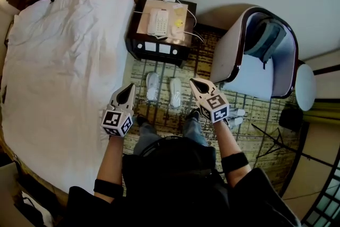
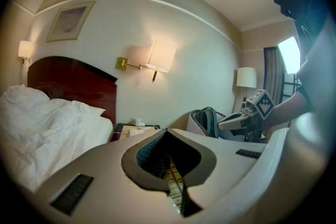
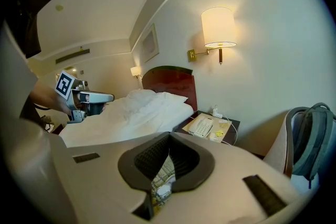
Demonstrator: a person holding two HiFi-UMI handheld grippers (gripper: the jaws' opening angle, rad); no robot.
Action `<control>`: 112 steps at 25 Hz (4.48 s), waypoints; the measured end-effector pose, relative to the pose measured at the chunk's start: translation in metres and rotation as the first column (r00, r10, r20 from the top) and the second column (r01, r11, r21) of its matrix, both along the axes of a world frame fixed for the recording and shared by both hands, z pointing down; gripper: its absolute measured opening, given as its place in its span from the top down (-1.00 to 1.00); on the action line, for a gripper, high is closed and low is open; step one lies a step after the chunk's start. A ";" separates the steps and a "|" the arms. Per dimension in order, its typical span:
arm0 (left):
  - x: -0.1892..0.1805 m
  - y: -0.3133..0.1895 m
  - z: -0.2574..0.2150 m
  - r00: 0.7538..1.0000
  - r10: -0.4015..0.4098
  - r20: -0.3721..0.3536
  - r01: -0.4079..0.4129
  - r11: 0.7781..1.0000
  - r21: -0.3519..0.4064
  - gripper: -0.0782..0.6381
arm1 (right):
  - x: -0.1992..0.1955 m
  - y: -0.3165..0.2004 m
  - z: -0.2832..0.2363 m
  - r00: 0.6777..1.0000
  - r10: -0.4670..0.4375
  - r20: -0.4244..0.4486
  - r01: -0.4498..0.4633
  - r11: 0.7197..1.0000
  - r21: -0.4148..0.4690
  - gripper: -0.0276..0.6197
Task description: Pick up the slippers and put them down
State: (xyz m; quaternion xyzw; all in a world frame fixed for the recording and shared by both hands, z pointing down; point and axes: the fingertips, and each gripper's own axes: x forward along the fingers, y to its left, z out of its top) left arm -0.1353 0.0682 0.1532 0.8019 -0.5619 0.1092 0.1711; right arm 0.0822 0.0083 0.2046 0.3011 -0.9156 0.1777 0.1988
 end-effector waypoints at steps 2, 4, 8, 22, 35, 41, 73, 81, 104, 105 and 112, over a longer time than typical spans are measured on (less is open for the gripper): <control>0.003 0.000 -0.003 1.000 0.003 -0.014 -0.002 1.000 0.011 0.78 | 0.000 -0.002 0.002 1.000 0.000 0.001 0.000 1.000 0.004 0.91; 0.006 0.001 -0.006 1.000 0.004 -0.029 -0.003 1.000 0.024 0.78 | -0.001 -0.002 0.002 1.000 -0.005 0.000 0.005 1.000 0.003 0.91; 0.014 0.001 -0.006 1.000 0.027 -0.012 -0.027 0.999 0.031 0.78 | -0.002 -0.002 0.001 1.000 -0.009 0.001 0.009 1.000 -0.002 0.91; 0.032 -0.002 0.000 0.996 0.083 -0.005 -0.083 0.996 0.006 0.78 | 0.009 0.010 0.015 1.000 0.003 0.003 -0.003 0.999 -0.043 0.91; 0.049 -0.006 0.021 0.984 0.174 0.029 -0.173 0.984 -0.048 0.78 | 0.024 0.023 0.070 0.996 0.086 -0.037 -0.091 0.984 -0.152 0.80; 0.066 -0.015 0.047 0.961 0.270 0.054 -0.266 0.961 -0.081 0.78 | 0.032 0.035 0.136 0.992 0.107 -0.072 -0.123 0.953 -0.276 0.22; 0.186 -0.061 0.569 0.881 0.470 -0.062 -0.472 0.858 -0.201 0.78 | 0.026 0.103 0.784 0.967 0.193 -0.166 -0.253 0.654 -0.713 -0.53; 0.192 -0.044 0.672 0.862 0.504 -0.058 -0.501 0.829 -0.246 0.78 | 0.029 0.110 0.866 0.966 0.227 -0.119 -0.240 0.635 -0.734 -0.53; 0.178 -0.043 0.751 0.878 0.473 -0.069 -0.471 0.832 -0.293 0.78 | 0.018 0.122 0.915 0.969 0.246 0.017 -0.150 0.643 -0.751 0.44; 0.176 -0.042 0.752 0.880 0.470 -0.069 -0.468 0.834 -0.291 0.78 | 0.018 0.122 0.911 0.968 0.249 0.028 -0.144 0.646 -0.749 0.44; 0.152 -0.045 0.746 0.898 0.437 -0.056 -0.434 0.855 -0.286 0.78 | 0.013 0.108 0.863 0.969 0.237 0.067 -0.122 0.696 -0.708 0.45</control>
